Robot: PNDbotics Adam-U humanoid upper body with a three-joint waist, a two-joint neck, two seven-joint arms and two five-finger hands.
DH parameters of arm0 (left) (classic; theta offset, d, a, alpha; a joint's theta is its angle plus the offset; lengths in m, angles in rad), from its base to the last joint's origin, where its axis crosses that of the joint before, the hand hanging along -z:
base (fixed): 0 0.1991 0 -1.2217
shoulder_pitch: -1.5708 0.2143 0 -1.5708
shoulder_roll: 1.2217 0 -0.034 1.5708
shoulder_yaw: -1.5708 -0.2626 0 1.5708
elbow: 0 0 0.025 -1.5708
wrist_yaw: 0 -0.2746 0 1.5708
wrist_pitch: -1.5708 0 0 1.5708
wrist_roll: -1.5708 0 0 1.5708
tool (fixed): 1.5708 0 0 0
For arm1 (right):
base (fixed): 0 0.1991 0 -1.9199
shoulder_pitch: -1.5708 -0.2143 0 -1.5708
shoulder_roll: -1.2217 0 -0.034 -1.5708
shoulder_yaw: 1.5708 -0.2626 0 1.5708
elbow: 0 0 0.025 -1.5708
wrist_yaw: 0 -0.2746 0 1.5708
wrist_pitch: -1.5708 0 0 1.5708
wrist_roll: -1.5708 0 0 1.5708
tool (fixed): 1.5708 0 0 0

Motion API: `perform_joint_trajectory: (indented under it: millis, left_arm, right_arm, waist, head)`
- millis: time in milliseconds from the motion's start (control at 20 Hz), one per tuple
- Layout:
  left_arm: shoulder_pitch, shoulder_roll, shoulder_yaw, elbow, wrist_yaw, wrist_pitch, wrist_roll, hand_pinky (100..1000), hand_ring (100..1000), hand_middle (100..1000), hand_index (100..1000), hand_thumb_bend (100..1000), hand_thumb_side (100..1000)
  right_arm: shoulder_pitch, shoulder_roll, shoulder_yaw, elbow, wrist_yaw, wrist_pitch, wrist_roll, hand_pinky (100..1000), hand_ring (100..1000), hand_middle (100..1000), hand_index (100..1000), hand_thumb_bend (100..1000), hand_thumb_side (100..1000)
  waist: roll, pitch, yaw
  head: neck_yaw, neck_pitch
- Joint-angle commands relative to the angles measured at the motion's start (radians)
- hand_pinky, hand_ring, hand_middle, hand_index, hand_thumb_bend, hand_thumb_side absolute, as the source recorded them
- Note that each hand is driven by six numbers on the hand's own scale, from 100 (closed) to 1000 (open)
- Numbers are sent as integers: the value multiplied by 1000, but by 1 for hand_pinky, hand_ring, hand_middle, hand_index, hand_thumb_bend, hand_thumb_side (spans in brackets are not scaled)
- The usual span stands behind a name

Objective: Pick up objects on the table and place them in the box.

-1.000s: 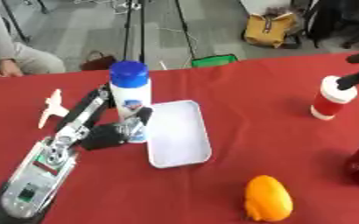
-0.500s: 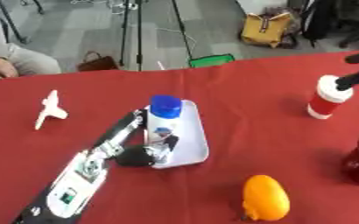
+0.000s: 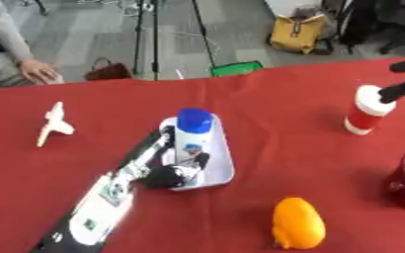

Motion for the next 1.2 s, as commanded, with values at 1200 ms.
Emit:
perform_joint_trajectory:
  millis: [1200]
  left_arm:
    - [-72, -12, 42, 151, -73, -128, 146, 614, 675, 610, 614, 100, 444]
  right_arm:
    - [-16, -13, -2, 3, -16, -12, 14, 758, 649, 822, 984, 174, 459]
  waist:
    - [-9, -3, -28]
  head:
    - [12, -30]
